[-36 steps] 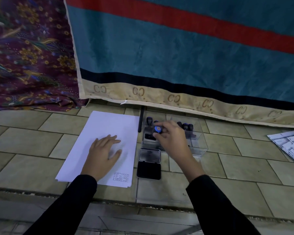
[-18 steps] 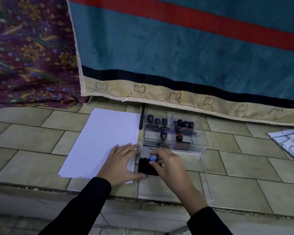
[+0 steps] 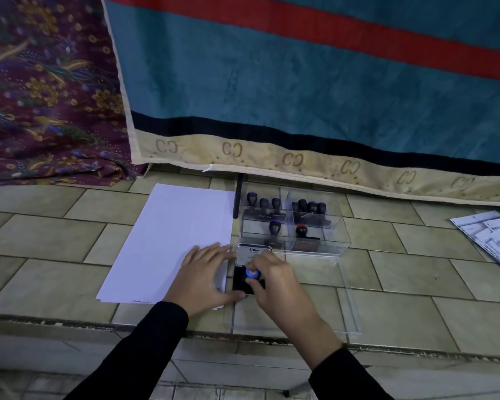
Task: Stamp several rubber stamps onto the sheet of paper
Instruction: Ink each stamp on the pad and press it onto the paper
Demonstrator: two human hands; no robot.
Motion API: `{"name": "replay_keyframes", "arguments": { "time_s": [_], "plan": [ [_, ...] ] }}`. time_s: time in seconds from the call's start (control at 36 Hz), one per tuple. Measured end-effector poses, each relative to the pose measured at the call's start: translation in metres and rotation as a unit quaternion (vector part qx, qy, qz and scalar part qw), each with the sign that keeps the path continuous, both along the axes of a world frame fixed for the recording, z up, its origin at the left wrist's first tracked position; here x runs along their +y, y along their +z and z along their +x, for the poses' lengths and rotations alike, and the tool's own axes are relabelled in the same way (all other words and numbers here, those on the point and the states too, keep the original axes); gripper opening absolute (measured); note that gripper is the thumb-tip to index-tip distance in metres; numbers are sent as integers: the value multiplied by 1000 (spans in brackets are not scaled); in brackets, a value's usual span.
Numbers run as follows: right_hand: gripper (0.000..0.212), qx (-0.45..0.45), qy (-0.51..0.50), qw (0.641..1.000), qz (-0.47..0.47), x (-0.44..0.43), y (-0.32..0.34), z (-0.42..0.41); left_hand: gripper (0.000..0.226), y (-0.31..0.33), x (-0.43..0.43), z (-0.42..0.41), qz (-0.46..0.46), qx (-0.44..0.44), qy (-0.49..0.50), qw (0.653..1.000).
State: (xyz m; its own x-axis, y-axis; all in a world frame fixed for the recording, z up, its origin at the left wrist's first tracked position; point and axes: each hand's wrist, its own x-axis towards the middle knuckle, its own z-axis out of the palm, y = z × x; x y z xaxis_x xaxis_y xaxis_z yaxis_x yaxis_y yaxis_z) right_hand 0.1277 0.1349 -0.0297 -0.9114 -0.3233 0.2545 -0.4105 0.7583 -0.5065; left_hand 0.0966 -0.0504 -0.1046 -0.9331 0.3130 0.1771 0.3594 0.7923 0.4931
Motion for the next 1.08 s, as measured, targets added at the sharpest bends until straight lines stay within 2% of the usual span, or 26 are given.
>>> {"name": "replay_keyframes", "arguments": {
  "time_s": [0.14,0.22,0.33,0.42,0.58,0.89,1.08],
  "plan": [
    [9,2,-24,1000,-11,0,0,-3,89,6,-1,1,-14,-4,-15,1000],
    [11,-3,-19,1000,-17,0,-2,0,71,11,-12,1,31,7,-16,999],
    [10,-6,-16,1000,-19,3,1,-1,50,17,-42,-2,45,45,64,996],
    [8,-13,-10,999,-29,0,6,-5,43,15,-62,-8,13,24,141,990],
    [9,-37,7,992,-119,-27,14,-12,44,3,-74,-12,-23,-23,194,980],
    [18,-53,61,995,-54,-56,3,-21,44,-3,-74,-15,-26,-8,206,978],
    [15,-59,75,995,-42,-59,1,-23,44,-4,-75,-16,-22,-5,210,978]
  ]
}}
